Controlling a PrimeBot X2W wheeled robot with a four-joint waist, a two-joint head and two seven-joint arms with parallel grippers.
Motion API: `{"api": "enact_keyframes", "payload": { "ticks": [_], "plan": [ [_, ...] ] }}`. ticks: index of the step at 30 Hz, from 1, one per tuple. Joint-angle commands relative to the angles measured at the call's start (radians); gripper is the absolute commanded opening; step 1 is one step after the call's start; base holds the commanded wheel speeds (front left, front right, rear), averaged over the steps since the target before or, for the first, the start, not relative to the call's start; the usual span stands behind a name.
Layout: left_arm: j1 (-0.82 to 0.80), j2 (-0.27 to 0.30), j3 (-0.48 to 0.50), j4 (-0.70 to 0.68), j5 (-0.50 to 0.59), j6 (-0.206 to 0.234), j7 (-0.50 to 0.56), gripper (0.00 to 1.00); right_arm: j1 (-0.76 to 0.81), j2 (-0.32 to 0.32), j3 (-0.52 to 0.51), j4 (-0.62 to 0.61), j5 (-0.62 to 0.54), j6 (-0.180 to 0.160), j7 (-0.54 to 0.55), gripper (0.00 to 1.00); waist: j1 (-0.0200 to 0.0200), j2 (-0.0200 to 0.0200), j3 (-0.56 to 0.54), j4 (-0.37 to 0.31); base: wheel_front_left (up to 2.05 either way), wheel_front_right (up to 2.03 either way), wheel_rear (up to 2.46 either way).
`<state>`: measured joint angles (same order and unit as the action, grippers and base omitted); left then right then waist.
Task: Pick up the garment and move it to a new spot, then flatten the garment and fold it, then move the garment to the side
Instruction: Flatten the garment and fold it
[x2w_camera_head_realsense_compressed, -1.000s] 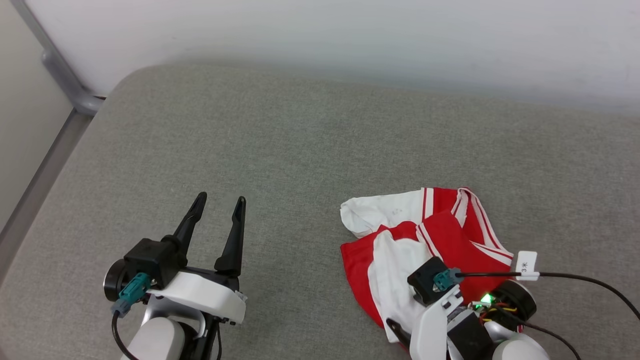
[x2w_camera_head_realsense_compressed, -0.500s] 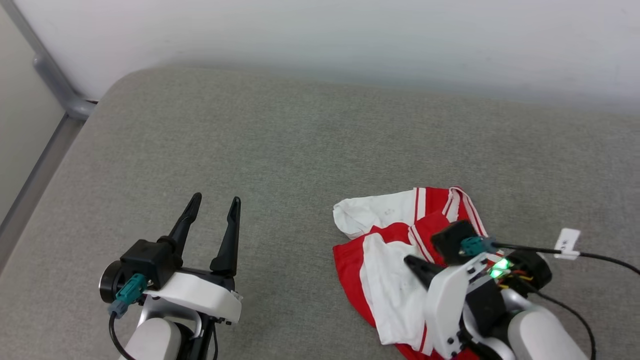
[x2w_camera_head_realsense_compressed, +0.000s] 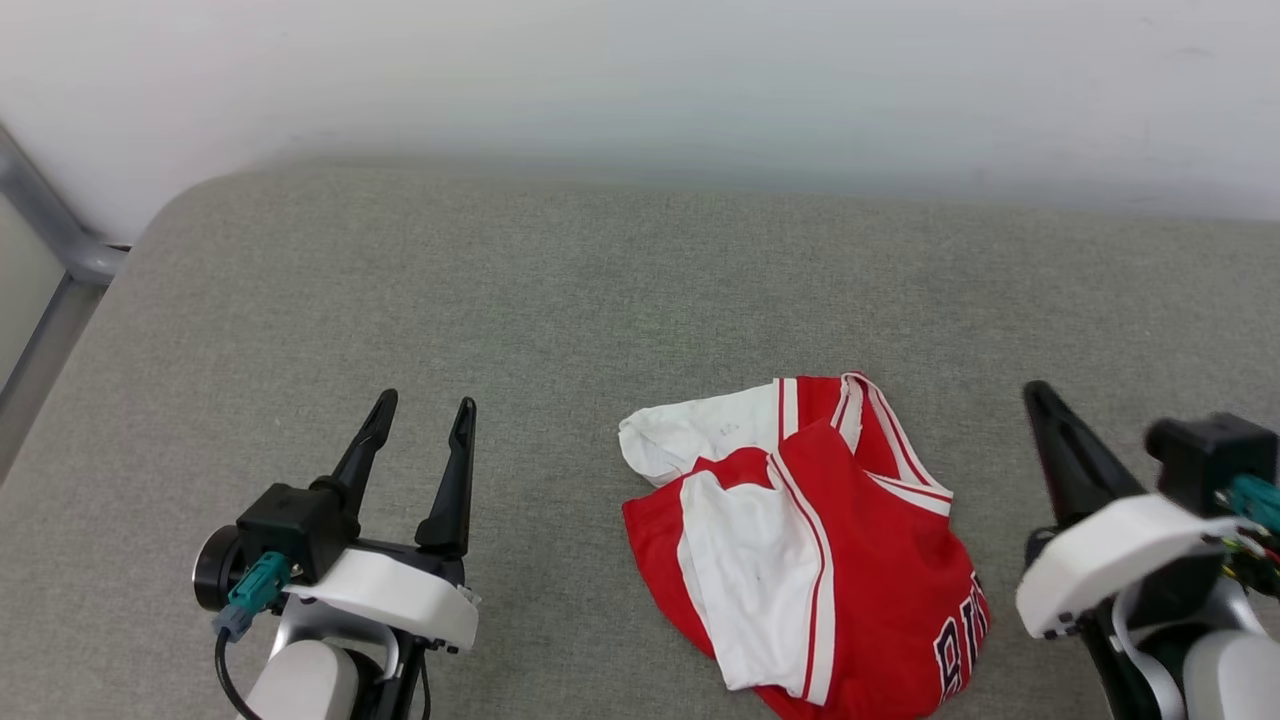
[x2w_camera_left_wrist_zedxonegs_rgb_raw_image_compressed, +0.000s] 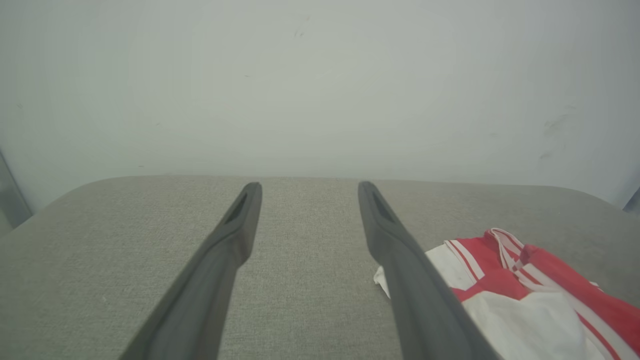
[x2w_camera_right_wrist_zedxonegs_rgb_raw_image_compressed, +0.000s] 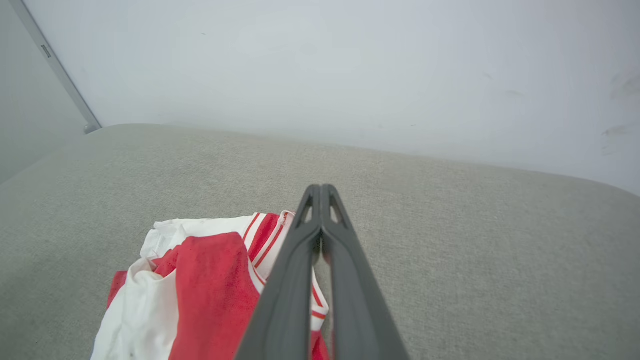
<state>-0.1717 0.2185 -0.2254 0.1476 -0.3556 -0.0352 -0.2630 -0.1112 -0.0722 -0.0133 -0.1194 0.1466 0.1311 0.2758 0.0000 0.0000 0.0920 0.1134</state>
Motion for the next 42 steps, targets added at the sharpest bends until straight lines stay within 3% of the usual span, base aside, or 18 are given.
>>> {"api": "enact_keyframes", "payload": {
  "ticks": [1,5,10,11,12,22,27,32,38,42],
  "plan": [
    [0.009,0.0,0.001,-0.001,0.004,-0.001,-0.002,1.0,0.037,0.013,-0.029,-0.016,-0.013,-0.001,-0.065,0.0,0.0,0.0,-0.006,-0.005,0.0,0.0,0.0],
    [0.019,0.001,0.002,0.001,0.009,0.001,-0.002,1.0,0.102,0.021,-0.071,-0.028,-0.035,-0.001,-0.16,0.0,0.0,0.0,-0.018,-0.009,0.0,0.0,0.0],
    [0.027,0.001,0.002,0.001,0.008,0.005,-0.002,1.0,0.155,0.023,-0.092,-0.021,-0.002,-0.001,-0.195,0.0,0.0,0.0,-0.027,-0.013,0.0,0.0,0.0],
    [0.029,0.002,0.002,0.001,0.008,0.006,-0.002,1.0,0.166,0.023,-0.093,-0.019,-0.001,-0.001,-0.195,0.31,0.0,0.0,-0.029,-0.015,0.0,0.0,0.0],
    [0.03,0.002,0.001,0.002,0.008,0.007,-0.002,1.0,0.172,0.023,-0.093,-0.02,0.001,-0.001,-0.197,1.0,0.0,0.0,-0.031,-0.016,0.0,0.0,0.0],
    [0.037,0.0,-0.012,0.014,0.003,0.008,-0.002,1.0,0.184,0.023,-0.111,-0.02,0.016,-0.001,-0.156,1.0,0.0,0.0,-0.051,-0.014,0.0,0.0,0.0],
    [0.04,-0.002,-0.018,0.018,-0.001,0.011,-0.001,1.0,0.173,0.023,-0.088,-0.016,0.011,-0.001,-0.079,1.0,0.0,0.0,-0.056,-0.006,0.0,0.0,0.0],
    [0.035,0.0,-0.02,0.016,-0.007,0.013,-0.001,1.0,0.124,0.021,-0.005,-0.018,0.01,-0.001,0.109,1.0,0.0,0.0,-0.043,0.0,0.0,0.0,0.0],
    [0.01,-0.003,-0.021,0.012,-0.013,0.003,-0.001,1.0,0.032,-0.055,0.144,-0.028,0.051,-0.001,0.363,1.0,0.0,0.0,-0.001,0.019,0.0,0.0,0.0],
    [-0.006,-0.011,-0.018,0.013,-0.017,-0.001,-0.002,1.0,-0.042,-0.11,0.228,-0.027,0.094,-0.001,0.468,1.0,0.0,0.0,0.034,0.04,0.0,0.0,0.0]
  ]
}}
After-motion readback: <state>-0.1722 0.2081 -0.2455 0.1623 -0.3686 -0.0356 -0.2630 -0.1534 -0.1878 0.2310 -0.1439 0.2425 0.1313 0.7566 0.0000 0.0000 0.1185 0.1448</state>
